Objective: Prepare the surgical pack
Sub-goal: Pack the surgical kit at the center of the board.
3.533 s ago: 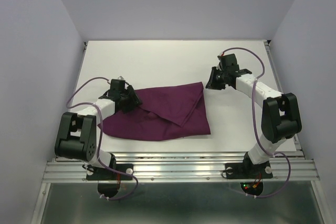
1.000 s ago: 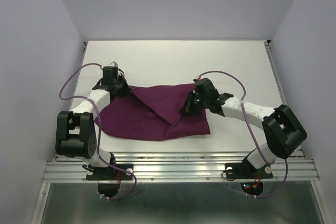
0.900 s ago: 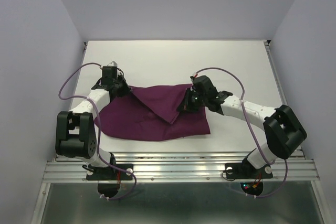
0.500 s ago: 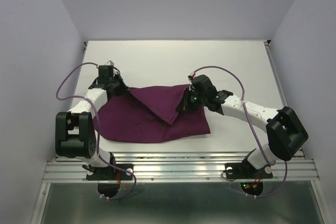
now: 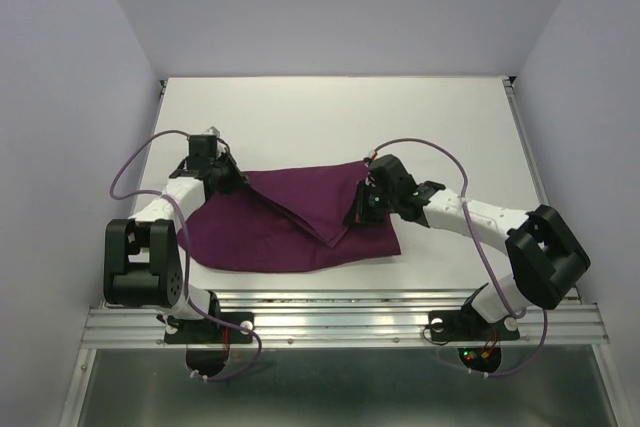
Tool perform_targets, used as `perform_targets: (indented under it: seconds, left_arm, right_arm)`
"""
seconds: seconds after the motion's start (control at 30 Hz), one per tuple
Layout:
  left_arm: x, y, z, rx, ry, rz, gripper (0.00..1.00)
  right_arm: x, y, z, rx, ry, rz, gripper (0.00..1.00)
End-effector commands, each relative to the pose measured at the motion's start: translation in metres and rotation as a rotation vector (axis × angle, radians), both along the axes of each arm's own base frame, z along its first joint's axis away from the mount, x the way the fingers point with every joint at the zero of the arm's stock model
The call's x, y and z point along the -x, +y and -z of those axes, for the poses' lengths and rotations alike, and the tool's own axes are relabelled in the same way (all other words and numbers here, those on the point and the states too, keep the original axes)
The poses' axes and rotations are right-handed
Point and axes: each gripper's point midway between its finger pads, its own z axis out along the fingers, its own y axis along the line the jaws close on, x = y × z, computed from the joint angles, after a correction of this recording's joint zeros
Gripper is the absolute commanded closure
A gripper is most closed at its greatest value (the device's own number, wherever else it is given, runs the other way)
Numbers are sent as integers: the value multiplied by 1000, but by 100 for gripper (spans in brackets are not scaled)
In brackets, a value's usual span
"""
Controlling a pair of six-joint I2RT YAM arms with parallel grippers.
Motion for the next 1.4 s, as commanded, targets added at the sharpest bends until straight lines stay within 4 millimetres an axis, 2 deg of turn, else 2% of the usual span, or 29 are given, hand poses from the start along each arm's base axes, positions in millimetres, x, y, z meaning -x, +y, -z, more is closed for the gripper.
perform_targets:
  seconds: [0.0, 0.07, 0.1, 0.17, 0.2, 0.33, 0.4, 0.43, 0.47, 0.5, 0.57, 0.6, 0.67, 0.77, 0.8, 0.83, 0.87, 0.93, 0.97, 1.0, 1.03, 1.17, 1.2, 1.3, 1.37]
  left_arm:
    - [2, 4, -7, -6, -32, -14, 91]
    - [4, 3, -5, -1, -23, -15, 75]
    - [5, 3, -6, 0, -24, -16, 60]
    - [4, 2, -12, 5, -33, -13, 54]
    - [4, 1, -19, 10, -47, -8, 48]
    - [-1, 3, -43, 3, -102, -14, 40]
    - [-3, 1, -55, 10, -134, -8, 40]
    - [-3, -1, -63, 17, -152, -1, 41]
    - [-4, -2, -66, 20, -163, 1, 42]
    - [-4, -5, -69, 24, -170, 9, 47]
    - [-5, -15, -75, 39, -182, 40, 48]
    - [-6, -20, -76, 45, -182, 54, 49]
    - [-6, -38, -78, 58, -185, 99, 51]
    - [-10, -55, -75, 69, -179, 135, 56]
    - [-9, -65, -73, 79, -172, 156, 59]
    - [-12, -72, -67, 84, -164, 169, 63]
    - [-12, -78, -63, 91, -156, 179, 66]
    - [-13, -93, -50, 115, -131, 210, 72]
    - [-15, -96, -45, 124, -131, 215, 76]
    - [-16, -99, -32, 128, -101, 217, 82]
    - [-17, -101, -27, 130, -95, 220, 83]
    - [-11, -95, 7, 97, -14, 197, 87]
    - [-9, -94, 11, 96, -7, 197, 88]
    - [-5, -93, 15, 94, -1, 200, 88]
    - [-5, -94, 11, 94, -11, 213, 90]
  right_arm:
    - [13, -4, 9, 21, 25, -24, 99]
    - [14, -3, 10, 18, 27, -27, 94]
    - [13, -3, 11, 20, 28, -26, 92]
    - [13, -5, 12, 30, 27, -21, 82]
    - [11, -9, 14, 57, 21, -5, 67]
    - [3, -28, 9, 148, -25, 48, 54]
    - [-6, -33, -6, 176, -80, 62, 53]
    - [-11, -43, -14, 217, -123, 78, 52]
    - [-14, -47, -20, 237, -146, 89, 50]
    - [-25, -49, -36, 248, -193, 116, 50]
    - [-37, -61, -47, 297, -233, 156, 49]
    - [-47, -62, -60, 295, -264, 167, 49]
    - [-62, -69, -65, 305, -278, 184, 49]
    - [-89, -70, -80, 284, -301, 213, 54]
    - [-96, -67, -75, 288, -292, 200, 55]
    - [-104, -55, -86, 247, -315, 183, 58]
    - [-111, -55, -86, 241, -316, 183, 60]
    - [-122, -44, -78, 222, -300, 156, 67]
    - [-128, -40, -80, 219, -312, 150, 68]
    - [-134, -43, -76, 225, -309, 161, 69]
    - [-136, -38, -66, 206, -285, 138, 69]
    - [-151, -65, -30, 244, -223, 193, 71]
    - [-151, -77, -16, 258, -192, 215, 71]
    - [-147, -87, 7, 271, -148, 213, 72]
    - [-144, -87, 14, 279, -134, 201, 72]
